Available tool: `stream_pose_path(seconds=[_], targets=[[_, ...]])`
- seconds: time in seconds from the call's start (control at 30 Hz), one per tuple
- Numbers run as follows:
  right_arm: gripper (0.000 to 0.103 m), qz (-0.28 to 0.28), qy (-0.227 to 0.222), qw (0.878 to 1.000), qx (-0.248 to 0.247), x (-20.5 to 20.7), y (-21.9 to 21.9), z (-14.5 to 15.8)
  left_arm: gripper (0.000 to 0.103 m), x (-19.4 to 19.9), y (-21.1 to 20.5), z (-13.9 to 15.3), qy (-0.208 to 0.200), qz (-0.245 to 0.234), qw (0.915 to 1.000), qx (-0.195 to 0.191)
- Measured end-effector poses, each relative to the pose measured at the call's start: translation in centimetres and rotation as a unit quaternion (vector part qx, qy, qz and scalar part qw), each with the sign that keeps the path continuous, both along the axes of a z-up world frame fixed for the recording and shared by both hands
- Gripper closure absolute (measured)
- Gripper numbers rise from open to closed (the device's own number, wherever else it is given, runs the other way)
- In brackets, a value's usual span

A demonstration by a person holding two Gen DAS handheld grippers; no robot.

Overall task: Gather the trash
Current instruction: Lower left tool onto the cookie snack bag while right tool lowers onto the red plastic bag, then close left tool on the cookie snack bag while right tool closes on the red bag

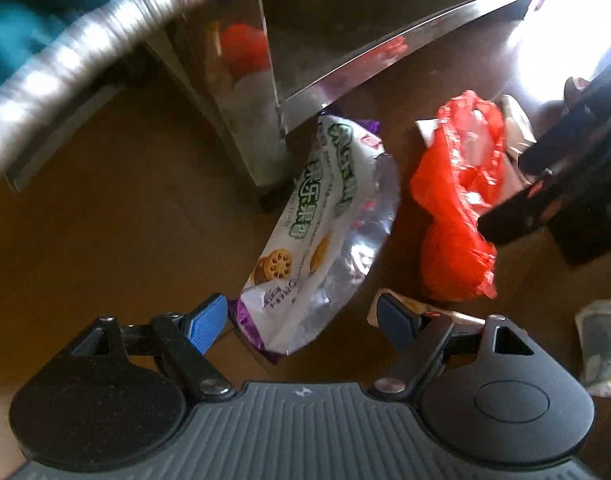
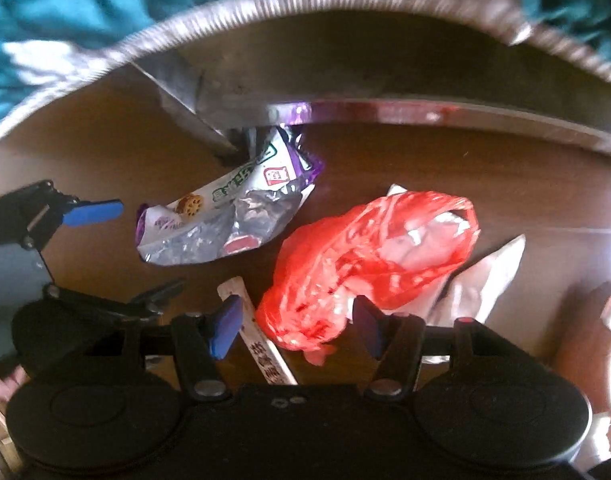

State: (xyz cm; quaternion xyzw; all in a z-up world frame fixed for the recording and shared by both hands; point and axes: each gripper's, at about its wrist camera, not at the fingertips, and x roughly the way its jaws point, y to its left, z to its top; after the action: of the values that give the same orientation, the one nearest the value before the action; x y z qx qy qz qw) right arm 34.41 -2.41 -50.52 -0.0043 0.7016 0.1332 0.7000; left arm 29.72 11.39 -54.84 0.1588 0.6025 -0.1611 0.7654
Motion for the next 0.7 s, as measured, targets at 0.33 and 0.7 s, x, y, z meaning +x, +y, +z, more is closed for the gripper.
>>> stream_pose_path(seconds=[0.33,0.7], targets=[[0.046,-0.013,0.022,0.999,-0.029,1.1,1.5,-4.7,0.021,1.1,-1.1,-3.7,-0.014,-0.023,0.9992,0.029],[0.084,-0.002,0.028,0.999,-0.047,0.6,2.1,-5.9,0.066,1.9,-1.3,-5.3,-0.002,-0.028,0.9991,0.033]])
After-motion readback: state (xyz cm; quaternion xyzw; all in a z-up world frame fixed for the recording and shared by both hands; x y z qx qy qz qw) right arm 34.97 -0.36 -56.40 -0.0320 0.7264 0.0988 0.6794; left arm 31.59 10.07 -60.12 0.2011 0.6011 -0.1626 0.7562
